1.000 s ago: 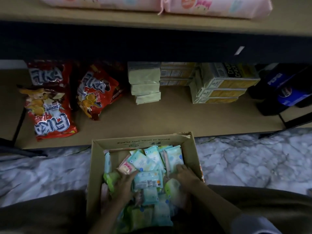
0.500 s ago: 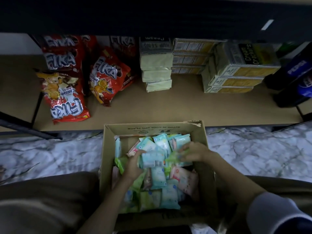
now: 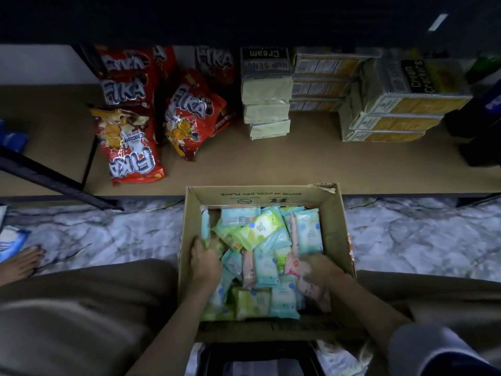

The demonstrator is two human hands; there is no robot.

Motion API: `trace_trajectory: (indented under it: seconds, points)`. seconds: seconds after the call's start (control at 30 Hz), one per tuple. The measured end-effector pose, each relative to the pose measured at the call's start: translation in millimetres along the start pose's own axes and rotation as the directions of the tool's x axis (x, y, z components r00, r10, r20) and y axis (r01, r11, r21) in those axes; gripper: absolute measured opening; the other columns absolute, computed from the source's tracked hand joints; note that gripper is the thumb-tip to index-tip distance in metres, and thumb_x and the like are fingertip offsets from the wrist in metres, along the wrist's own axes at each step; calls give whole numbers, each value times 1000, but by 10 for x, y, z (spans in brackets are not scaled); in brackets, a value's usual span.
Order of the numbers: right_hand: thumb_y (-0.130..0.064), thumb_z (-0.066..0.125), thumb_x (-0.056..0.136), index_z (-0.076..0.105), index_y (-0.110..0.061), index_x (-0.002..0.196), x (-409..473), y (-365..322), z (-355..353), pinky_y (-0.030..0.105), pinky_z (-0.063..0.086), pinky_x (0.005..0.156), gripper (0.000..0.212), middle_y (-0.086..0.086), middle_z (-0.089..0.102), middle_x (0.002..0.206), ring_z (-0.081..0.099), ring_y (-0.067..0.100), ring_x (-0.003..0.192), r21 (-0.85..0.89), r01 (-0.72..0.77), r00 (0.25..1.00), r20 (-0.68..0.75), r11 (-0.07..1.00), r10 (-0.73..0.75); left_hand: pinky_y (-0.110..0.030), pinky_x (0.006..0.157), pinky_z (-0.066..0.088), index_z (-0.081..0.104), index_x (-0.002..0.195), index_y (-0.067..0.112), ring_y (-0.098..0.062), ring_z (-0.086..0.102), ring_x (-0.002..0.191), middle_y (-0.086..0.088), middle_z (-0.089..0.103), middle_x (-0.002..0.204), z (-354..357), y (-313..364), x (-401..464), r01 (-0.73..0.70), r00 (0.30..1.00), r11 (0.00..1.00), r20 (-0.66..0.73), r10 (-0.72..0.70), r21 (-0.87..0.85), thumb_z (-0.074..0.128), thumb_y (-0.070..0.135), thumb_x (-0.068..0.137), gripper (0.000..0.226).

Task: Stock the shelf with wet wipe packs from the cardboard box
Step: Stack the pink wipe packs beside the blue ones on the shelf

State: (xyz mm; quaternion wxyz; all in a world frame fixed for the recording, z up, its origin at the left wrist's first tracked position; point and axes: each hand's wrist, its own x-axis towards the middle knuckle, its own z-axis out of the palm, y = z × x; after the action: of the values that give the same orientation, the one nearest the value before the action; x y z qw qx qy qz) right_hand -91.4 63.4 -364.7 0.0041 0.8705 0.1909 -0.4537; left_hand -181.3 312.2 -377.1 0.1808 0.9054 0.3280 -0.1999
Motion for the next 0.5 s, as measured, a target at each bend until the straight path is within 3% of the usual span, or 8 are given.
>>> trace_trajectory:
  seconds: [0.1,0.17,0.27,0.37,0.5]
  points:
    - [-46,45,91,18,-26,147,-29,9,282,38,29,105,65,17,19,149,30,37,129,-242,-30,999,13,970,34,-35,106,27,37,135,20,-29,38,125,-14,40,137,93,-53,17,-112,988,961,136,79,252,47,10,90,47]
    - [-47,47,90,13,-24,148,-45,3,319,37,30,103,70,21,20,146,33,37,125,-270,-57,998,-38,961,48,-34,104,28,41,131,22,-26,45,120,-9,52,126,120,-58,35,-163,979,942,166,117,293,44,7,91,43]
    - [-52,48,87,11,-23,148,-10,18,305,34,31,101,77,22,27,141,36,34,123,-229,-80,995,-80,970,63,-31,98,40,54,126,19,-26,56,112,-11,61,121,123,-129,81,-151,977,988,158,143,38,44,-3,88,45]
    - [-60,49,82,16,-25,147,113,59,176,37,33,104,81,19,31,143,36,36,128,-198,-56,998,17,979,61,-21,86,43,66,110,12,-26,61,104,-12,64,116,56,-217,128,-100,988,967,89,124,-235,47,-11,84,39]
    - [-57,60,75,36,-26,137,218,140,22,29,38,102,73,4,46,139,45,22,127,-143,11,994,108,990,5,-28,91,41,58,119,12,-33,57,104,-17,50,120,-30,-200,55,-147,980,961,99,174,-235,55,-5,84,40]
